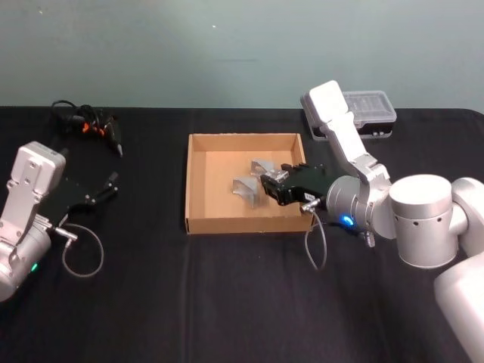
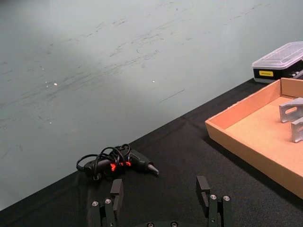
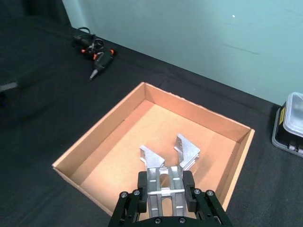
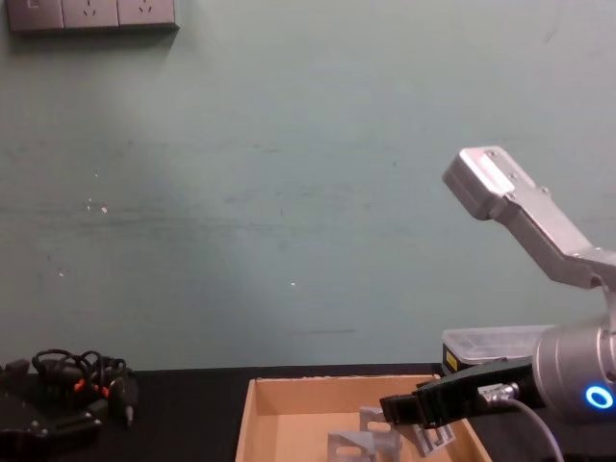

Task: Use one hand to pick up the angle iron from the table and place it into the box.

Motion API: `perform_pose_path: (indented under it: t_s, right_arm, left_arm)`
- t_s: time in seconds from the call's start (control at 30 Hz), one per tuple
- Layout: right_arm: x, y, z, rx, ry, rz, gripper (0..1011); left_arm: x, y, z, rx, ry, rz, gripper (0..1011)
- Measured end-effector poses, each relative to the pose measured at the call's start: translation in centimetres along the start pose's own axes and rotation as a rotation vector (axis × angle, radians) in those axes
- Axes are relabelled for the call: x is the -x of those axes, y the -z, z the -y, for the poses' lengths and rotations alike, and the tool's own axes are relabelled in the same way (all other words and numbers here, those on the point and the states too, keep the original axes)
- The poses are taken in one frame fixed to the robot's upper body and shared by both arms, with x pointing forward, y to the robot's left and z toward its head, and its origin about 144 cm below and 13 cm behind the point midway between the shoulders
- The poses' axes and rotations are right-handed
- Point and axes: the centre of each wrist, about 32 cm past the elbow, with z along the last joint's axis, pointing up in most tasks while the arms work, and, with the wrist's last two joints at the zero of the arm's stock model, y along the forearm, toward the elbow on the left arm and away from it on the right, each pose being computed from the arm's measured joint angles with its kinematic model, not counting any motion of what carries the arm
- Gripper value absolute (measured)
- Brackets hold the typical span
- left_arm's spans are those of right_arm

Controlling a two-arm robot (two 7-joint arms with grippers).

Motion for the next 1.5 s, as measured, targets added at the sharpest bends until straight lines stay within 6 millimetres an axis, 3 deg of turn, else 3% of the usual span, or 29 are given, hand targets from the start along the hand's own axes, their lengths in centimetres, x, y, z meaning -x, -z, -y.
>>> perform_pose_path:
  t_s: [0.43,0.93,1.5]
  right_arm:
    - [-0.9,0.8,-2.1,0.041,0.029,-0.024,446]
    - [-1.0,0.8,-2.5,0.045,0.027,-0.022,461]
    - [-1.0,0.8,-2.4,0.046,0.027,-0.022,960]
  left_arm:
    - [0.0,0.0,0.0,0.0,0.0,0.0,1011]
    - [0.0,0.0,0.0,0.0,0.0,0.0,1012]
    - [0.0,0.0,0.0,0.0,0.0,0.0,1011]
